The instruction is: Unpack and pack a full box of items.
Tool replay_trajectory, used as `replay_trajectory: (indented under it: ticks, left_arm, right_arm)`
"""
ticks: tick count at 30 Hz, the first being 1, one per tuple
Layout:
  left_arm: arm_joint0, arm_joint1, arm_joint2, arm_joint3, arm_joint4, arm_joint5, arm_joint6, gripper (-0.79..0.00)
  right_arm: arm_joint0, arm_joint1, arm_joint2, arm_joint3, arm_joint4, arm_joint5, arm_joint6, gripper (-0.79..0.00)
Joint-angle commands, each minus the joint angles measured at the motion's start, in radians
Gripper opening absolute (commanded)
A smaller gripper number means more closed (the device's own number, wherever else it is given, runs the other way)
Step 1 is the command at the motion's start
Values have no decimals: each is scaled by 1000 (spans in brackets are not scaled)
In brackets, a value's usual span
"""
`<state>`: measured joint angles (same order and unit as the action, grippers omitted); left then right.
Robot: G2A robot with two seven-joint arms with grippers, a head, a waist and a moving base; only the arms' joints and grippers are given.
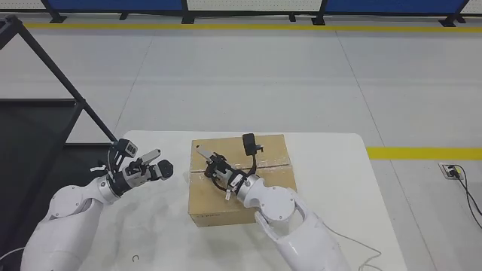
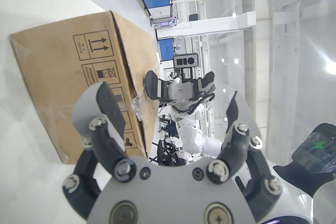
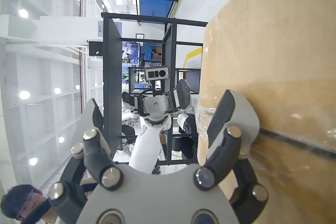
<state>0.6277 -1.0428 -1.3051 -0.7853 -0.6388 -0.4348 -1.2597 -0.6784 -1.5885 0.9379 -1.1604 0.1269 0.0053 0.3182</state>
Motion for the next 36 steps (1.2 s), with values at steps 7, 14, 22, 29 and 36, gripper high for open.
replay_trajectory:
  ticks: [7, 14, 22, 29, 36]
  left_arm:
    - [-13, -1, 11, -21, 21, 22, 1, 0]
    - [-30, -7, 31, -24, 34, 33, 13, 0]
    - [-45, -14, 48, -15, 40, 29, 22, 0]
    - [-55, -15, 52, -8, 45, 25, 20, 0]
    - [-59, -12, 45, -7, 50, 20, 22, 0]
  right_arm:
    - [-79, 33, 119, -74, -26, -25, 23, 0]
    - [-175, 68, 252, -173, -36, -33, 49, 0]
    - [-256, 99, 396, -239, -5, -45, 70, 0]
    - [-301, 117, 487, -273, 23, -52, 70, 0]
    - [-346, 133, 577, -307, 61, -76, 55, 0]
